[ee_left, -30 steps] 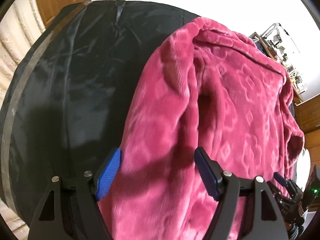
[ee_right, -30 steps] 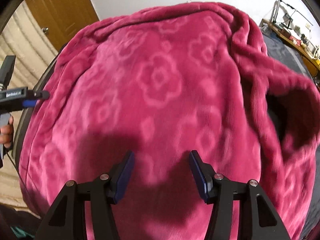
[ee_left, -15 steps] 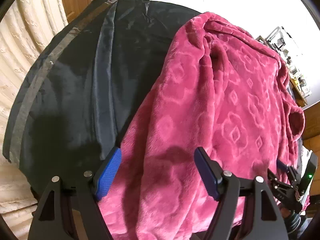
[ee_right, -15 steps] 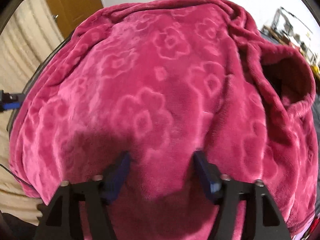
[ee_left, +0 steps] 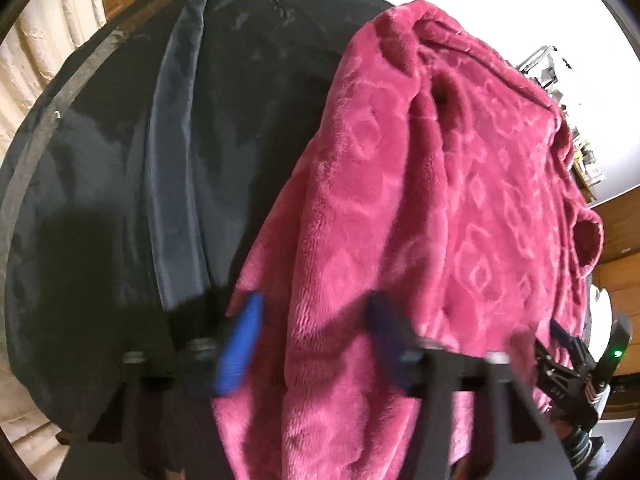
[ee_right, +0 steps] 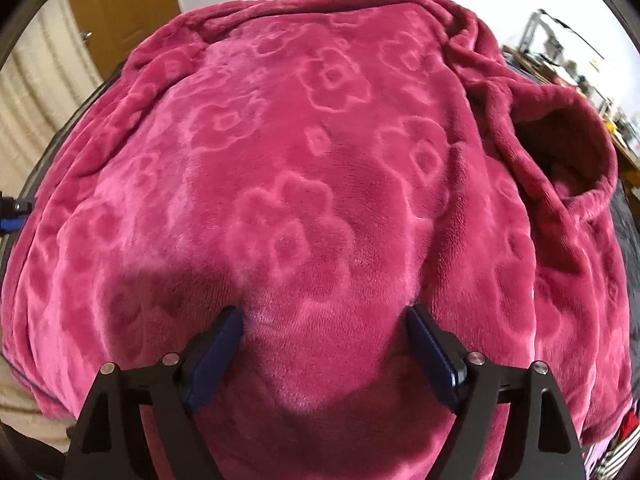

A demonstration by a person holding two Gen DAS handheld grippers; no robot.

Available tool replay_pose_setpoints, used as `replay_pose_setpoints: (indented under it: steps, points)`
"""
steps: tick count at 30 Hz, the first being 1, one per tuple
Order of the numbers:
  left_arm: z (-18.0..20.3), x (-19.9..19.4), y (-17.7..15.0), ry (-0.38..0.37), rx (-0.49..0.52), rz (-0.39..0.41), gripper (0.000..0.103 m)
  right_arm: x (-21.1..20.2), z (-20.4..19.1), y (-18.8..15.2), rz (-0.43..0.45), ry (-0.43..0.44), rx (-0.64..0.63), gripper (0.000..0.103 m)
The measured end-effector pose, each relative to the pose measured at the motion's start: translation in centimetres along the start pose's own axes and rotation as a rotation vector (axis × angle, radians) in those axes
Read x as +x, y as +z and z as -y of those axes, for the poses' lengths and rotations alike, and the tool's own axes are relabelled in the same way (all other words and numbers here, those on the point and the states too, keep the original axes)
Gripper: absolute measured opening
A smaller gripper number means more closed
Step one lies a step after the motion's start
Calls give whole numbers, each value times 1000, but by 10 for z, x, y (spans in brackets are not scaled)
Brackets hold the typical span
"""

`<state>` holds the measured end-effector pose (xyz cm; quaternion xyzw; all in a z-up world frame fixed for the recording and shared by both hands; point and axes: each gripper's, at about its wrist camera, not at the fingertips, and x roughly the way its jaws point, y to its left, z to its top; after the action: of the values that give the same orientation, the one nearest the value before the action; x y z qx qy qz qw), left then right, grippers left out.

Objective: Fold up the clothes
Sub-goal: 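Open both grippers and release the robe onto the bed, then grasp a robe edge with the left gripper and drag it across the bed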

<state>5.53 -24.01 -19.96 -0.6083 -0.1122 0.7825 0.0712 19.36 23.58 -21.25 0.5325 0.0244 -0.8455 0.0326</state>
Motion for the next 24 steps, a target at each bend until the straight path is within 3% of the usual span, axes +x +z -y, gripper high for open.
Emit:
replay_pose_setpoints:
  steps: [1, 5, 9, 14, 17, 24]
  points:
    - [-3, 2, 2, 8, 2, -4, 22, 1, -1, 1, 0, -9, 17, 87]
    - [-15, -3, 20, 63, 23, 4, 9, 4, -4, 7, -19, -35, 70, 87]
    - [-35, -13, 52, 191, 57, 53, 8, 7, -6, 10, -25, -56, 105, 88]
    - [-84, -29, 102, 307, -20, 114, 8, 8, -8, 12, -22, -82, 153, 89]
    - [-109, -39, 128, 357, -71, 155, 8, 9, -8, 11, -18, -90, 170, 90]
    - [-121, -50, 176, 457, -43, 260, 8, 14, -11, 17, -20, -104, 195, 90]
